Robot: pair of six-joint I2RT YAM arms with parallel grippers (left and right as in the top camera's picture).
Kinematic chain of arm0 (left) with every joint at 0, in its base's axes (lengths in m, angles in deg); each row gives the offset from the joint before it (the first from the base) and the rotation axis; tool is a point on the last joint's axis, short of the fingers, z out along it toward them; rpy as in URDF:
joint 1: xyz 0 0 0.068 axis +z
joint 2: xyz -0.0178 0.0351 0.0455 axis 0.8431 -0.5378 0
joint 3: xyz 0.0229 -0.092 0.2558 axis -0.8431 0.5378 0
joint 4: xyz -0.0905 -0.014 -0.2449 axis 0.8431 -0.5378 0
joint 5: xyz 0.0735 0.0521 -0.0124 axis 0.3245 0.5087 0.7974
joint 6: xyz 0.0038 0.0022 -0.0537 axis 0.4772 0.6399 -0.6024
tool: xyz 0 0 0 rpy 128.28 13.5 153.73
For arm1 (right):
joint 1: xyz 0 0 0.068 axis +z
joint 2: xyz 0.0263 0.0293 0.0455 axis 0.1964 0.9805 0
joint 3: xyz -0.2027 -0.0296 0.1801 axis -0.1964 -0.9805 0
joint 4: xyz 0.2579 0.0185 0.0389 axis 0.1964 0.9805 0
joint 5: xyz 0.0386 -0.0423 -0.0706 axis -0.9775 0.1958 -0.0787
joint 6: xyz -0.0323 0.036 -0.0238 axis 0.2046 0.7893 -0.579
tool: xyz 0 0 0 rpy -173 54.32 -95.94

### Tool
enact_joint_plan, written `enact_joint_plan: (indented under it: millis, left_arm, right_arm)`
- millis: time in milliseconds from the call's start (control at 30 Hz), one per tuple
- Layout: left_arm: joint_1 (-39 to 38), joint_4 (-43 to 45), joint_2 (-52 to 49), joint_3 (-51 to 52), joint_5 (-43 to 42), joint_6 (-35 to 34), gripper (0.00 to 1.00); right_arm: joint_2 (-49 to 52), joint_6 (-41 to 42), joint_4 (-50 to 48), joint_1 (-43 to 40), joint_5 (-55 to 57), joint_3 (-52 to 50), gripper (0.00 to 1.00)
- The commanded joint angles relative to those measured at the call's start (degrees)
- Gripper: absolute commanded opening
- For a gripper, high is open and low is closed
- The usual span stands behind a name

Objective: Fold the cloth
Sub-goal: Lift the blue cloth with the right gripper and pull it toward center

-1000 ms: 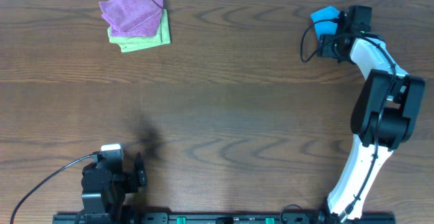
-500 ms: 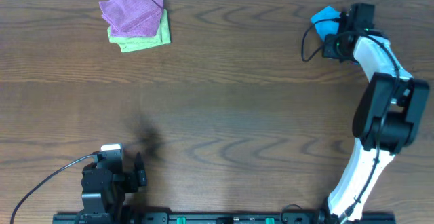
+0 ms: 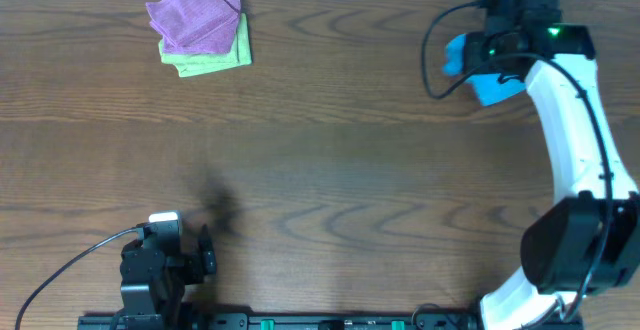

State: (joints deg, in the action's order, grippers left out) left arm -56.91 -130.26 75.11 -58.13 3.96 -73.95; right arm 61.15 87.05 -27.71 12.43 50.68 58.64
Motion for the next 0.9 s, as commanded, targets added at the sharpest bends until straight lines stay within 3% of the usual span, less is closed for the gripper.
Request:
enact_joint_plan:
  millis: [0,333,567,700,867]
  left_arm:
    - [-0.26,-2.03,0.33,2.16,0.85,0.83,0.95]
    - [-0.24,-2.03,0.33,2.16,1.31,0.94,0.95]
    - [-0.24,-2.03,0.33,2.16,1.31,1.03,0.95]
    - [-0.24,-2.03,0.33,2.16,1.31,1.03,0.95]
    - [-0.24,-1.73,0.33,2.16,1.27,1.01,0.95]
  right_arm:
    - [-3.39,-1.31,2.78,4.94,-1.22,0.55,0.01]
    - [-9.9,-0.83,9.86,25.46,-8.72,0.55,0.01]
    - [-13.33,4.83,7.1,40.46,-13.62,0.55,0.01]
    - [-13.09,6.67,5.11,42.36,-11.43,0.52,0.01]
    - [-10.82,5.95,3.23,37.44,-1.66,0.5,0.01]
